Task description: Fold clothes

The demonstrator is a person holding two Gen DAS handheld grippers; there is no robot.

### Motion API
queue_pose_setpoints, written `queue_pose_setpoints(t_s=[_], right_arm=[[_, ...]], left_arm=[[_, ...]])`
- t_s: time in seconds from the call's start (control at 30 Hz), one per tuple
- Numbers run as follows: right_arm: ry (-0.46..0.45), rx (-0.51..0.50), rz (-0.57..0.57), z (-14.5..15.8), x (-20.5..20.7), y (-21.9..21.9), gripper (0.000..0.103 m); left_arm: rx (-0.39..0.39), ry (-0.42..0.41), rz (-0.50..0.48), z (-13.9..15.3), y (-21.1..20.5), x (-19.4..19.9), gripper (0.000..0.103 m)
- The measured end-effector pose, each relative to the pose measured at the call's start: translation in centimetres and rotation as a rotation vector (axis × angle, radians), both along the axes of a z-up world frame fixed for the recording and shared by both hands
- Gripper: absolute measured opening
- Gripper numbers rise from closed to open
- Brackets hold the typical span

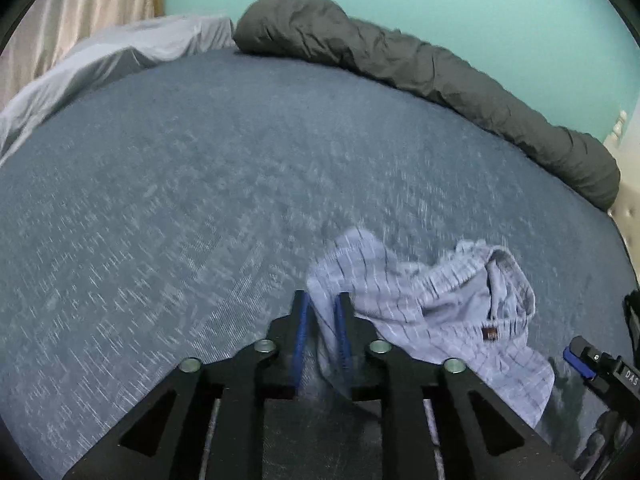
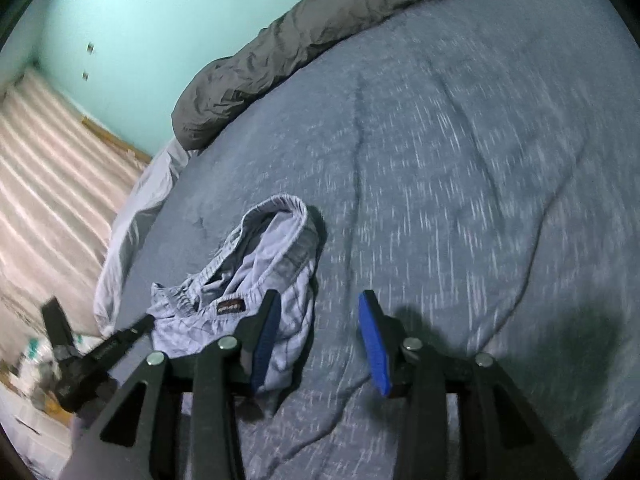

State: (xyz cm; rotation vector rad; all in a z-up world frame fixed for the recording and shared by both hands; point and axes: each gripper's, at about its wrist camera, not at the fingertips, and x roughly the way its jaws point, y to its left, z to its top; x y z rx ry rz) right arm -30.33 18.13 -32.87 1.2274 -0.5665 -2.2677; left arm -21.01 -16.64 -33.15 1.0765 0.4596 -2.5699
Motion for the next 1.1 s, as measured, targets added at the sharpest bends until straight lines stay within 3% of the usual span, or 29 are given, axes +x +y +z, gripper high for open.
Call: queue_pose_setpoints(t_s=[0.07, 0.2, 0.27, 0.37, 0.47, 0.5, 0.57, 0.63, 0.67, 0.7, 0.93, 1.1], right_arm=[[0.027, 0.06, 0.041, 0.4, -1.0, -0.9, 0.049], [0.063, 0.199, 0.159, 0.2, -3.4, -3.9, 0.05], [0.073, 0.256, 0.214, -0.3, -4.1, -5.3, 0.05], [0.089, 0.345, 0.267, -1.2, -4.7, -7.4, 0.05], [0.105, 0.348, 0.266, -1.3, -5.2, -8.3, 0.05], [0.099, 0.336, 0.26, -1.3, -5.4, -8.4, 0.05], [0.089, 0.315, 0.252, -1.3, -5.8, -8.6, 0.044], [0.084, 0.3, 0.254, -1.1, -5.9, -8.6, 0.017], [0.082, 0.292, 0.254, -0.9, -6.0, -8.6, 0.013], [0.087, 0.29, 0.258, -0.7, -5.9, -8.6, 0.007], [0.21, 0.255, 0.219, 4.9, -3.0, -6.0, 0.005], [0.322, 0.266, 0.203, 12.6, 0.0, -2.9, 0.005]], left_arm=[[-0.004, 0.013, 0.009, 0.2, -0.1, 0.0, 0.047], [-0.001, 0.027, 0.009, 0.2, -0.2, -0.2, 0.05], [0.011, 0.009, -0.021, -0.4, -0.1, -0.5, 0.058], [0.025, -0.031, -0.071, -1.5, 0.5, -1.4, 0.058], [0.038, -0.038, -0.103, -2.0, 0.9, -2.0, 0.057], [0.04, -0.039, -0.106, -2.1, 0.9, -2.2, 0.055], [0.043, -0.047, -0.118, -2.4, 1.0, -2.5, 0.031], [0.041, -0.057, -0.143, -2.7, 1.1, -2.6, 0.018], [0.04, -0.061, -0.155, -2.8, 1.2, -2.7, 0.012], [0.039, -0.057, -0.162, -2.7, 1.2, -2.6, 0.01], [0.068, 0.051, -0.146, 0.4, 0.3, -0.9, 0.008], [0.048, 0.144, -0.172, 4.3, 1.9, 0.9, 0.006]])
